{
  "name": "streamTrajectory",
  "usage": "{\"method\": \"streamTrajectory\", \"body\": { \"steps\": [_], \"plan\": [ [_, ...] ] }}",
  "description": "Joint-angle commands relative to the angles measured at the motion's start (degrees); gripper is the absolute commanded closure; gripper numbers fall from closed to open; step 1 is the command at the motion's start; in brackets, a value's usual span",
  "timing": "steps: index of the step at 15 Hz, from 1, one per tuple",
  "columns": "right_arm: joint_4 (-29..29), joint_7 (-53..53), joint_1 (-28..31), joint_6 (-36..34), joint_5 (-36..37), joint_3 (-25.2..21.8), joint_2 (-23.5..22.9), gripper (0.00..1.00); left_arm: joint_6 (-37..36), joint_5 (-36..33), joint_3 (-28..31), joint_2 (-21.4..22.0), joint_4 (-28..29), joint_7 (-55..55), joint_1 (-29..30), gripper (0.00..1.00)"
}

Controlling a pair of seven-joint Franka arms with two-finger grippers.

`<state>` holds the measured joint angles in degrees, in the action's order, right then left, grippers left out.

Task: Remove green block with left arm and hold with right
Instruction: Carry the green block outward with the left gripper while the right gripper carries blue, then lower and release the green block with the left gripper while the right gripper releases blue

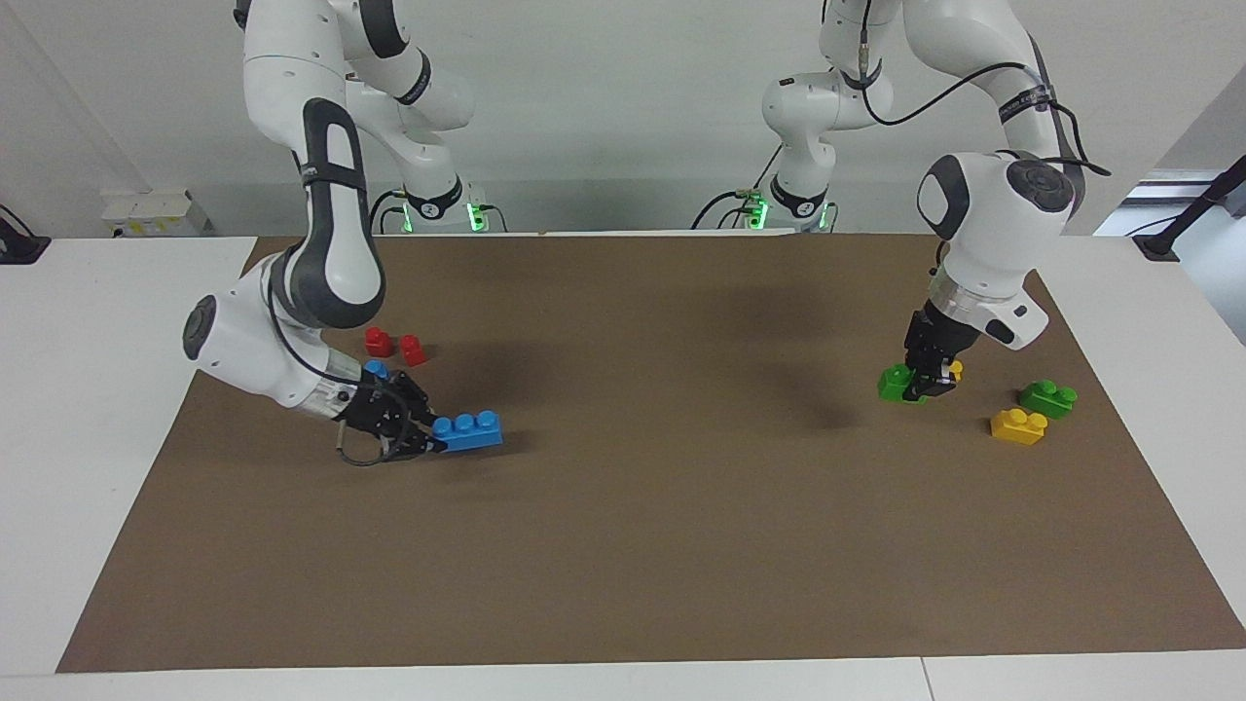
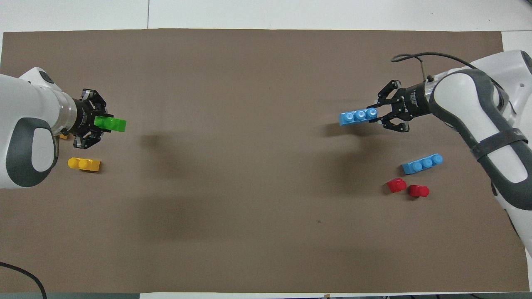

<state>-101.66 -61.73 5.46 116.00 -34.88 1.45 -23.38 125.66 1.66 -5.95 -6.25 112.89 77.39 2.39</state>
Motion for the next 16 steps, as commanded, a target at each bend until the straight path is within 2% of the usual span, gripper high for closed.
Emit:
{"method": "streamTrajectory", "body": {
  "steps": [1, 4, 8, 16],
  "plan": [
    [-3.4, 2.5, 4.2, 0.2, 1.1, 0.8, 0.9, 1.00, 3.2, 1.2, -0.5, -2.7, 0.1, -4.0, 1.1, 1.00],
    [-4.8, 6.4, 6.6, 0.4, 1.0, 0.7, 0.5, 1.00, 3.6, 0.5, -0.5, -5.8, -0.7, -5.6, 2.5, 1.00],
    [-6.4, 7.5, 8.2, 1.4, 1.0, 0.5, 0.8, 1.00, 2.8, 0.5, -0.4, -11.5, -4.7, -5.3, 2.8, 1.00],
    [-9.2, 9.9, 7.8, 4.1, 1.1, 0.6, 1.3, 1.00, 3.9, -3.7, -0.4, -16.4, -8.1, -5.7, 5.5, 1.00]
  ]
}}
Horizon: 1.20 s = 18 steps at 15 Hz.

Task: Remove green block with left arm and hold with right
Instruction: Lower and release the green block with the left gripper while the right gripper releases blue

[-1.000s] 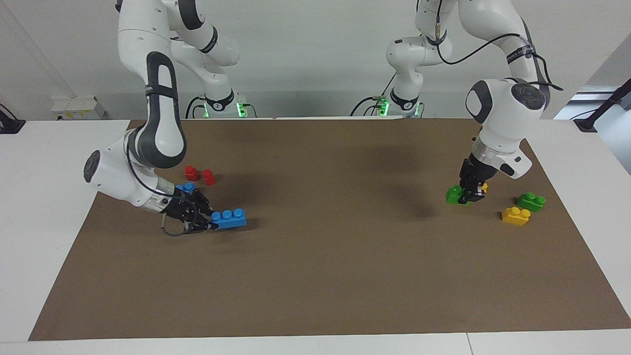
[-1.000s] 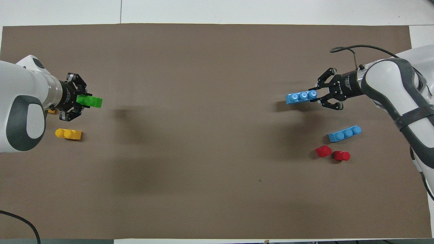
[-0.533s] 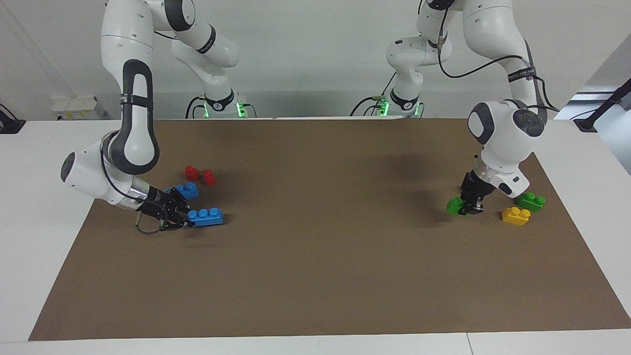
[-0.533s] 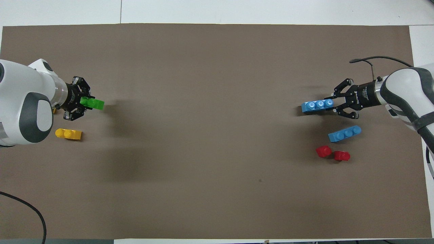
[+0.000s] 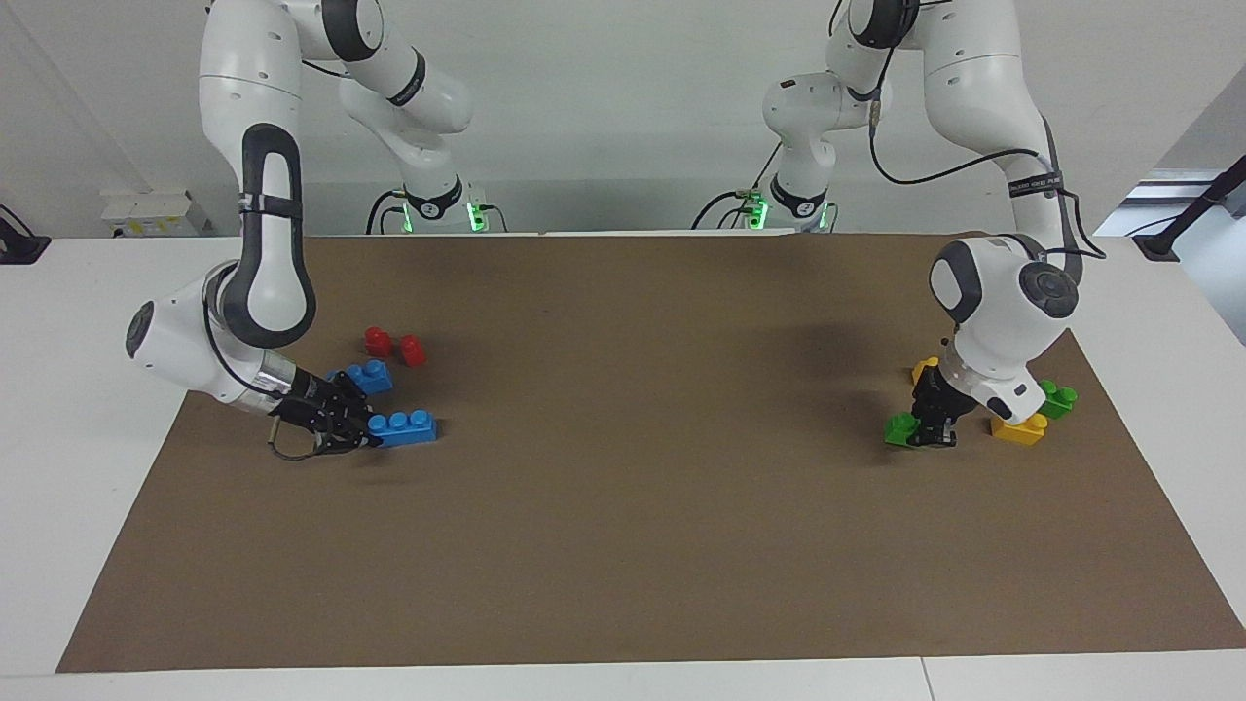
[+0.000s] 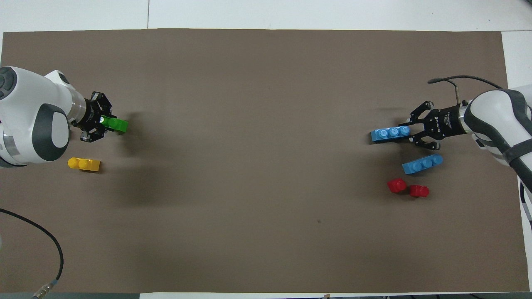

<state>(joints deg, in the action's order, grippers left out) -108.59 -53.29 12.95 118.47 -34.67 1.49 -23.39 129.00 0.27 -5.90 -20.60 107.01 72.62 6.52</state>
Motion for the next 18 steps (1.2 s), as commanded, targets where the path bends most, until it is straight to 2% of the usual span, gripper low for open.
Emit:
{"method": "streamTrajectory", "body": {
  "steps": [1, 2, 4, 5, 6, 7, 8, 11, 14, 18],
  "plan": [
    [-2.2, 1.4, 0.1, 1.7, 0.9, 0.5, 1.3, 1.00, 1.0, -3.2, -0.4, -2.5, -2.2, -0.9, 1.4, 1.00],
    [-2.1, 1.4, 0.1, 1.4, 0.9, 0.5, 1.3, 1.00, 1.8, -3.2, -0.4, -2.8, -2.2, -0.9, 1.4, 1.00],
    [-1.4, 1.3, 0.0, 0.5, 0.9, 0.5, 1.4, 0.16, 3.1, -3.3, -0.4, -3.0, -1.8, -1.0, 1.9, 1.00],
    [-0.7, 1.2, 0.0, -0.3, 0.9, 0.5, 1.7, 0.07, 3.1, -3.3, -0.4, -3.0, -1.6, -1.2, 1.9, 1.00],
    [0.2, 0.9, 0.1, -1.9, 0.9, 0.5, 2.3, 0.03, 3.0, -3.3, -0.4, -3.0, -1.5, -2.6, 1.9, 1.00],
    [1.2, 0.7, 0.2, -3.7, 1.0, 0.4, 2.8, 0.01, 2.8, -3.3, -0.5, -3.0, -1.5, -4.8, 1.8, 0.93],
    [1.9, 0.5, 0.2, -5.1, 1.3, 0.2, 4.1, 0.00, 2.4, -3.3, -0.4, -3.0, -1.6, -6.0, 1.6, 0.01],
    [3.1, 0.4, -0.1, -7.4, 4.9, 0.1, 8.3, 0.00, 2.5, -3.8, -0.5, -2.7, -2.1, -6.4, 0.9, 0.00],
    [6.9, 1.8, -1.1, -12.4, 11.5, 0.8, 12.2, 0.00, 2.0, -5.5, -0.8, -0.1, -2.2, -10.5, 0.2, 0.00],
    [10.2, 14.3, -4.4, -19.6, 20.0, 1.0, 18.5, 0.00, -2.5, -5.6, -1.0, 5.3, -2.3, -17.3, -0.4, 0.00]
  ]
}}
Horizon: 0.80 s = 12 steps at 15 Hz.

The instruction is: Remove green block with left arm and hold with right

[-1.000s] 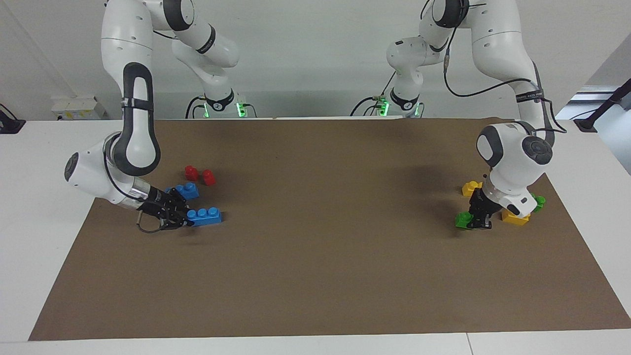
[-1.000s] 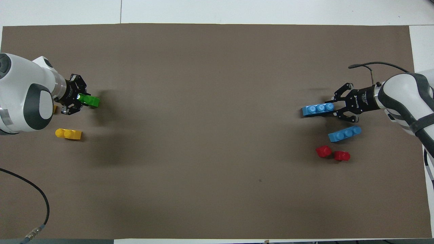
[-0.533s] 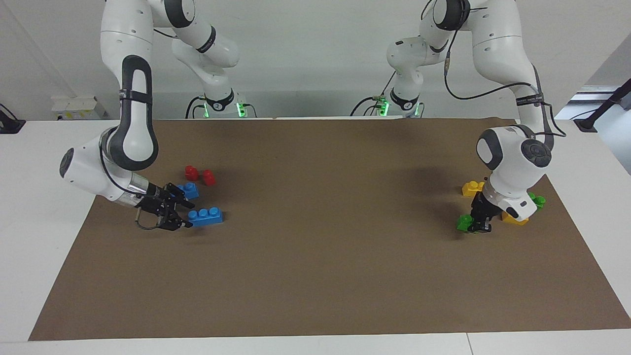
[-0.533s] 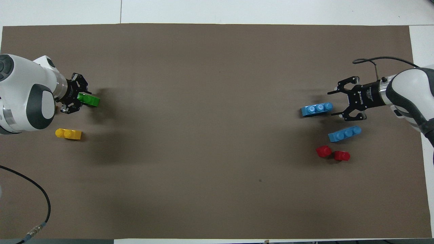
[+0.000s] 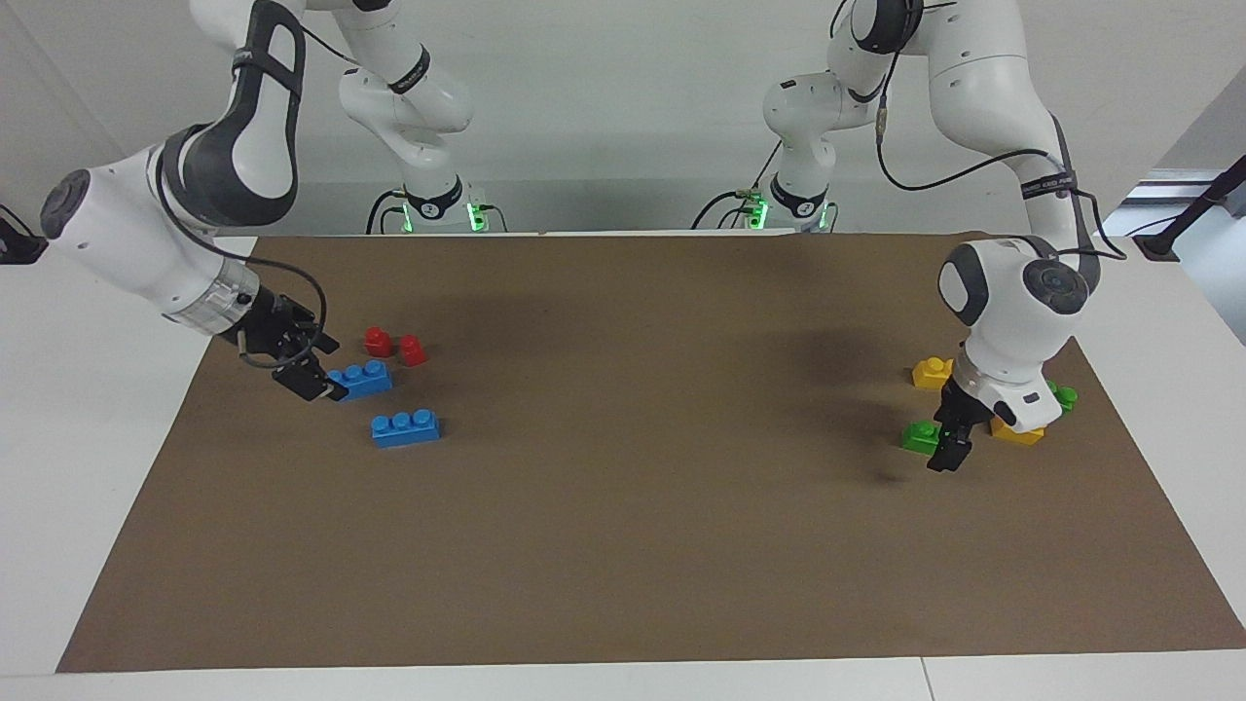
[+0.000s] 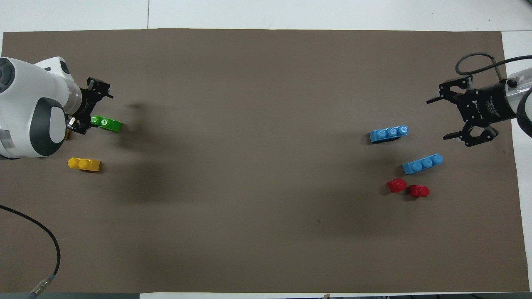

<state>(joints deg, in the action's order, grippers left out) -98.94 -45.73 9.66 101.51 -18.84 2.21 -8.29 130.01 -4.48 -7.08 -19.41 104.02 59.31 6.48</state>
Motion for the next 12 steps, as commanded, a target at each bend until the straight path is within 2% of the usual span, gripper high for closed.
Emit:
{"method": "streamTrajectory", "body": {
  "steps": [1, 5, 9, 12],
  "plan": [
    [0.5, 12.2, -1.9, -4.5, 5.8, 0.2, 5.7, 0.00, -5.1, -0.9, 0.1, 5.3, 0.2, -6.8, -0.4, 0.00],
    [0.5, 32.9, -4.6, -8.8, 12.3, 0.2, 12.8, 0.00, -12.0, -0.8, 0.1, 9.6, -2.1, -21.6, -1.2, 0.00],
    [0.6, 42.8, -4.7, -10.1, 15.3, 1.6, 15.3, 0.00, -19.6, -0.7, 0.0, 12.3, -6.4, -36.1, -1.2, 0.00],
    [-0.2, 47.0, -4.7, -5.4, 19.1, 2.6, 15.3, 0.00, -24.0, -0.2, 0.0, 15.9, -6.7, -44.4, -1.2, 0.00]
  ]
}}
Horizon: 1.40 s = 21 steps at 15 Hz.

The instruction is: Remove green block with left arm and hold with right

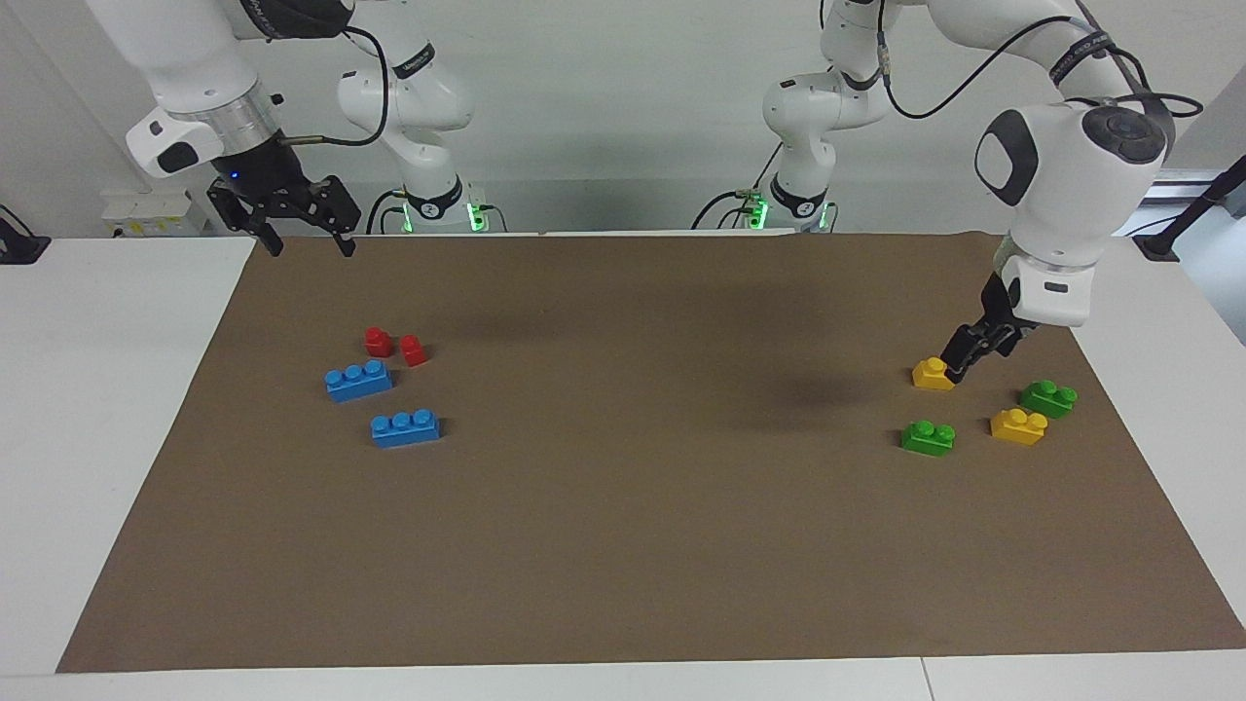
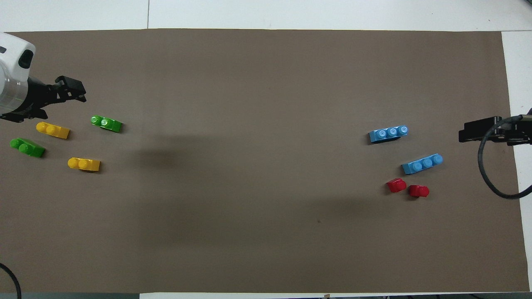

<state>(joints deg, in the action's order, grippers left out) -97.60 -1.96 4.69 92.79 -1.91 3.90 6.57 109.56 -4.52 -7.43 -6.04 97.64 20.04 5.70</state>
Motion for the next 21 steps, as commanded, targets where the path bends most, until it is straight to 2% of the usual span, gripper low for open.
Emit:
{"method": "streamTrajectory", "body": {
  "steps": [1, 7, 9, 13, 21],
  "plan": [
    [-1.5, 3.2, 0.2, 3.9, 2.2, 0.9, 0.5, 0.00, -5.0, -0.1, 0.3, 3.5, -0.3, -6.8, -0.4, 0.00],
    [-1.5, 3.0, 0.4, 3.5, 2.2, 0.9, 0.2, 0.00, -13.6, 2.4, -0.5, 8.4, -1.0, -14.7, -0.4, 0.00],
    [-1.5, 3.0, 0.3, 1.4, 2.2, 0.8, 0.3, 0.00, -15.3, 2.6, -0.6, 9.5, -1.1, -16.4, -0.4, 0.00],
    [-1.5, 3.0, 0.4, -1.0, 2.2, 0.8, 0.4, 0.00, -17.1, 2.5, -0.7, 10.4, -1.1, -19.9, -0.4, 0.00],
    [-1.3, 2.9, 0.8, -3.3, 2.2, 0.8, 0.4, 0.00, -16.6, 2.5, -1.3, 11.5, -1.1, -20.0, -0.4, 0.00]
  ]
}}
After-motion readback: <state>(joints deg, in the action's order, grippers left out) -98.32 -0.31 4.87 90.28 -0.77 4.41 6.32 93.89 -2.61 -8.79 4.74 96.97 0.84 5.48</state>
